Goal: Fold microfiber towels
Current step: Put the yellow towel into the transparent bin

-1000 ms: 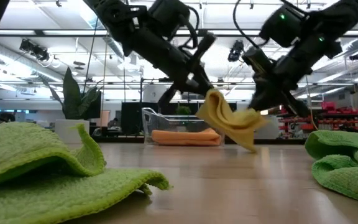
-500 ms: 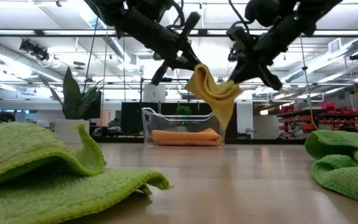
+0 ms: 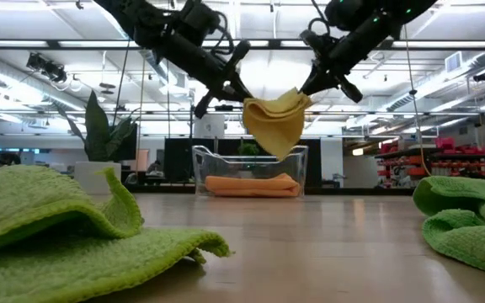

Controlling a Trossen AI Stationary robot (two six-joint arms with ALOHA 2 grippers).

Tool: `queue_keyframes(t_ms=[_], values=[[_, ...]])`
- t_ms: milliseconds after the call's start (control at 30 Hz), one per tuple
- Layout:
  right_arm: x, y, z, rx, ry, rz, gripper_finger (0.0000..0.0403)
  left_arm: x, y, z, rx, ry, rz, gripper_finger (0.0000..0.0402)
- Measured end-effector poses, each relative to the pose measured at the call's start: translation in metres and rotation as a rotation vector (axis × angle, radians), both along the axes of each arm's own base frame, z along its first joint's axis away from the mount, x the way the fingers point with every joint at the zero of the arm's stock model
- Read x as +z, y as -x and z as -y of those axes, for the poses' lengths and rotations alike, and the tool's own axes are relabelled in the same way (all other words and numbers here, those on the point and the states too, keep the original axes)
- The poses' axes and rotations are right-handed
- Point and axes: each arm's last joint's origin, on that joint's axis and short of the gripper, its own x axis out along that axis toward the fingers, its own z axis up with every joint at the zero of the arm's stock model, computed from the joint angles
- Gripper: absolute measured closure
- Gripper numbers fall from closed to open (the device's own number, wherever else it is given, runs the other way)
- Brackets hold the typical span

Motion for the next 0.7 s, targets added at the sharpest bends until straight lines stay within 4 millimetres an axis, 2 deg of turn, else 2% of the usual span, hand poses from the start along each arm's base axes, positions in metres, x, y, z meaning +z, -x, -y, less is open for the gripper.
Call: queue_keyframes(t_ms=[133, 267, 367, 467, 567, 700], values=[[-0.010, -0.016, 0.026, 0.034, -0.048, -0.022, 0.0403, 0.001, 0.010, -0.020, 0.027, -0.017, 0.008, 0.0394], [-0.031, -0.050, 0.048, 0.105, -0.089, -0.073, 0.0403, -0.004, 0.017, -0.041, 0.049, 0.001, 0.006, 0.0394], [-0.044, -0.076, 0.063, 0.136, -0.101, -0.099, 0.0403, -0.009, 0.012, -0.056, 0.023, 0.032, 0.006, 0.0394], [-0.049, -0.092, 0.072, 0.168, -0.111, -0.115, 0.0403, -0.013, -0.002, -0.066, -0.026, 0.054, -0.005, 0.0394], [-0.053, -0.089, 0.075, 0.177, -0.116, -0.187, 0.0403, -0.015, -0.010, -0.071, -0.062, 0.065, -0.074, 0.0394], [-0.045, -0.073, 0.078, 0.132, -0.075, -0.216, 0.0403, -0.005, -0.018, -0.079, -0.078, 0.028, -0.081, 0.0394]])
